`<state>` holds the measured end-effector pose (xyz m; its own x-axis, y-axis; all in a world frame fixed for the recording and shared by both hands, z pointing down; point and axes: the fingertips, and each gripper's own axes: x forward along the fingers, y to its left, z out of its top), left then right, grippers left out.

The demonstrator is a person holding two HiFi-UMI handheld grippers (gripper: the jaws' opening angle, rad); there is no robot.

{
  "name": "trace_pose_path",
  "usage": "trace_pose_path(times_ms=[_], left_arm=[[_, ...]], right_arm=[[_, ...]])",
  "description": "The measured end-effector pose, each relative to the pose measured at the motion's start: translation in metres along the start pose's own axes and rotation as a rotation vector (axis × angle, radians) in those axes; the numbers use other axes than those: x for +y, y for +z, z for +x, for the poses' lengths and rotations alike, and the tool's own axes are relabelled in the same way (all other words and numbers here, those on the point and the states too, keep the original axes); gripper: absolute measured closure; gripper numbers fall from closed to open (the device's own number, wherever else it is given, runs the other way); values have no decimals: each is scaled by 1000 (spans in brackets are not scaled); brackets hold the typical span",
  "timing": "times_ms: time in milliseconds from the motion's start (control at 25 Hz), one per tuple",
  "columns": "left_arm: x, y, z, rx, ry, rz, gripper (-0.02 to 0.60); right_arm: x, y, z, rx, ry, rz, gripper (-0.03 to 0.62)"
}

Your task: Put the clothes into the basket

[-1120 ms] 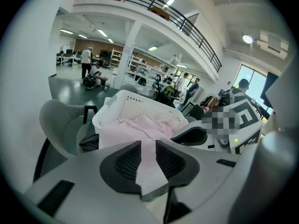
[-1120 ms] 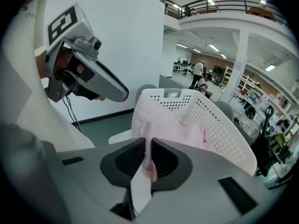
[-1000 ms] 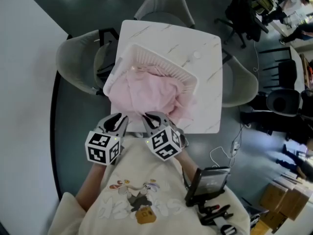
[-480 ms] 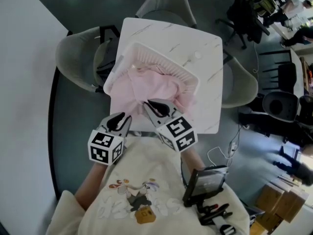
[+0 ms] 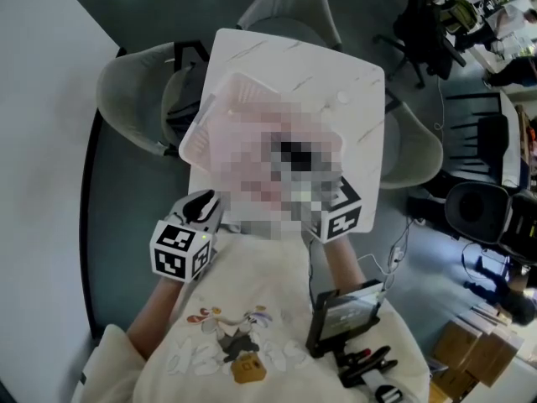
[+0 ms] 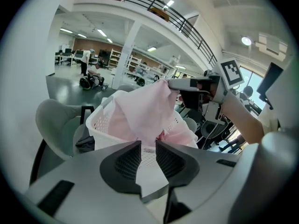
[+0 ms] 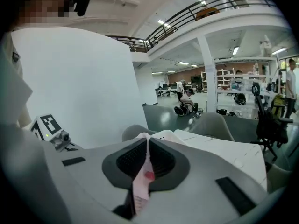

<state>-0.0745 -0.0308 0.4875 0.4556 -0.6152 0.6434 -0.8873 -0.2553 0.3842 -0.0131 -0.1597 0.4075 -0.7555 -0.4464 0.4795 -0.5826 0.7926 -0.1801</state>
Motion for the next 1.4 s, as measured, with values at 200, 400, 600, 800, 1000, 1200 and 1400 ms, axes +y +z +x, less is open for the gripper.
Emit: trace_pose_path(times_ms=[200,400,600,800,1000,1200,1400], left_arm=[[2,1,2,0,1,-5,483],[-1,6,2,4,-5,2,483],[-1,9,6,8,-17,12,485],[-10,10,12,16,-46,37,483],[-18,11,19,31,-81,61,483],[-21,14,25,35,-101,85,485],[-24,16,28,45,-118,90,483]], right_arm=[[-14,-42,28,139,-2,-62,572],[-9,-71,34,206,19,-2,513],[-18,-71,24,190,-11,21,445],[-33,-72,-1,175,-73,47,417],[-49,-96,-31,228,-140,9,342],[-65,-117,-71,237,-211,68,325],[-75,-154,-101,332,-292,67,298]])
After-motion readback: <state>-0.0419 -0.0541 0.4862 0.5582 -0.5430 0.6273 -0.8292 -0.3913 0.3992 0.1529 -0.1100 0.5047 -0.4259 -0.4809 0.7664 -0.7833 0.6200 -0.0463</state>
